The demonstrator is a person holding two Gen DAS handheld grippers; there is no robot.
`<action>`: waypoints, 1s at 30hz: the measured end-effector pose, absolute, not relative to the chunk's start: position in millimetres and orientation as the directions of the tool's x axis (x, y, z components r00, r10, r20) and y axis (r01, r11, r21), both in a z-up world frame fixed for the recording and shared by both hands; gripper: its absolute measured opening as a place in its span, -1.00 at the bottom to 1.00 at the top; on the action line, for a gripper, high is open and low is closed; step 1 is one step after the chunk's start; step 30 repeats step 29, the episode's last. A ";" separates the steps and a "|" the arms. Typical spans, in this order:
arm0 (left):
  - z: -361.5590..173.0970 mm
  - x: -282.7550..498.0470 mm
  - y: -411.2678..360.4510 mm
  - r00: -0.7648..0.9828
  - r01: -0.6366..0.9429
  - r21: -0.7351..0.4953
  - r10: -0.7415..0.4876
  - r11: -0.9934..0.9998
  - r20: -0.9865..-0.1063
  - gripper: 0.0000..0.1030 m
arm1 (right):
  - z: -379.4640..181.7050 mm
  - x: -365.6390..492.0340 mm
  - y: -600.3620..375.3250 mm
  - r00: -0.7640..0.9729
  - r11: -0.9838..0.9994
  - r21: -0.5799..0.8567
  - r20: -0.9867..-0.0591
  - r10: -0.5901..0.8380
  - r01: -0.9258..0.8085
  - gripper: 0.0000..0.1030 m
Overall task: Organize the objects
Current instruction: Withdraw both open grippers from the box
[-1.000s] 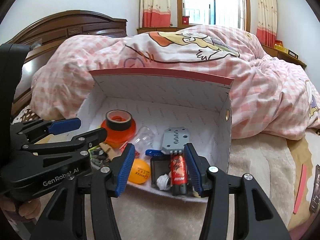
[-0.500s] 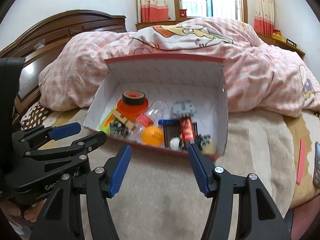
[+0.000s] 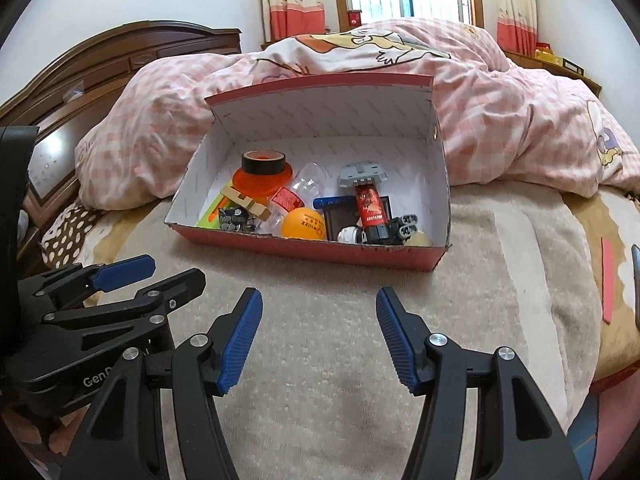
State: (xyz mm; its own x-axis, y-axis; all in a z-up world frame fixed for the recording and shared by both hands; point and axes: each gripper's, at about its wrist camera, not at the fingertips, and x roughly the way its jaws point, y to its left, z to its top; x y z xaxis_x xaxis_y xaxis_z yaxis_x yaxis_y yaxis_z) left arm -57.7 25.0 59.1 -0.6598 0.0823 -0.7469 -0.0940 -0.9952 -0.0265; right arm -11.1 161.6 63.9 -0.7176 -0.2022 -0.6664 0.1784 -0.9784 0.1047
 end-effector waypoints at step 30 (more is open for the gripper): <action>47.8 -57.3 24.2 -0.632 -0.085 -0.028 0.075 -0.996 -0.771 0.07 | 56.9 -10.2 161.7 -0.706 -0.980 0.111 -0.680 -0.198 0.167 0.18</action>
